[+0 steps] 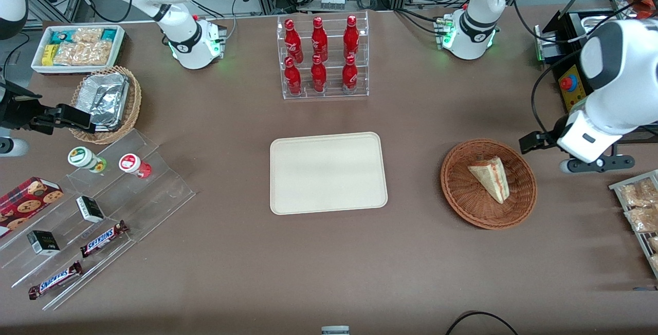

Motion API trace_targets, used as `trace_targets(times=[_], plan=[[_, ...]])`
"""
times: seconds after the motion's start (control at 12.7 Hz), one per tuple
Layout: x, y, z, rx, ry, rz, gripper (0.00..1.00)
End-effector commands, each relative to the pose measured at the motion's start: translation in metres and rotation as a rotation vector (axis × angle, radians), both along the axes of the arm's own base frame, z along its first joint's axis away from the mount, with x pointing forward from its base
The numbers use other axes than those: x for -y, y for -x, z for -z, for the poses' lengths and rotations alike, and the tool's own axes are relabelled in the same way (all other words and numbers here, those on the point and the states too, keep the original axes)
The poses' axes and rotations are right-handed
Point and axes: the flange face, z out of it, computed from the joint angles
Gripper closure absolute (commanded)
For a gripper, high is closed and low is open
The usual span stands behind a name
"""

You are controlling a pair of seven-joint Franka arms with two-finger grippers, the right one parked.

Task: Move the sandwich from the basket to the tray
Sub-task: 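Move the left gripper down over the wrapped sandwich in the wicker basket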

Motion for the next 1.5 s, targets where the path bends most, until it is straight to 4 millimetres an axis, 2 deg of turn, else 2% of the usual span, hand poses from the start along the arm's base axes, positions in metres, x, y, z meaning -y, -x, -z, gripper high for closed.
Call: trace_targets(times=[0.0,0.16,0.55,1.03,1.34,1.42], plan=[[0.01,0.009,0.02,0.021,-0.004,-0.083,0.0],[0.011,0.011,0.042,0.014,-0.008,-0.16,0.0],[0.022,0.023,0.077,-0.013,-0.018,-0.236,0.0],[0.022,0.031,0.118,-0.019,-0.027,-0.336,0.0],[0.025,0.025,0.142,-0.009,-0.027,-0.4,0.0],[0.032,0.024,0.149,-0.004,-0.026,-0.401,0.0]])
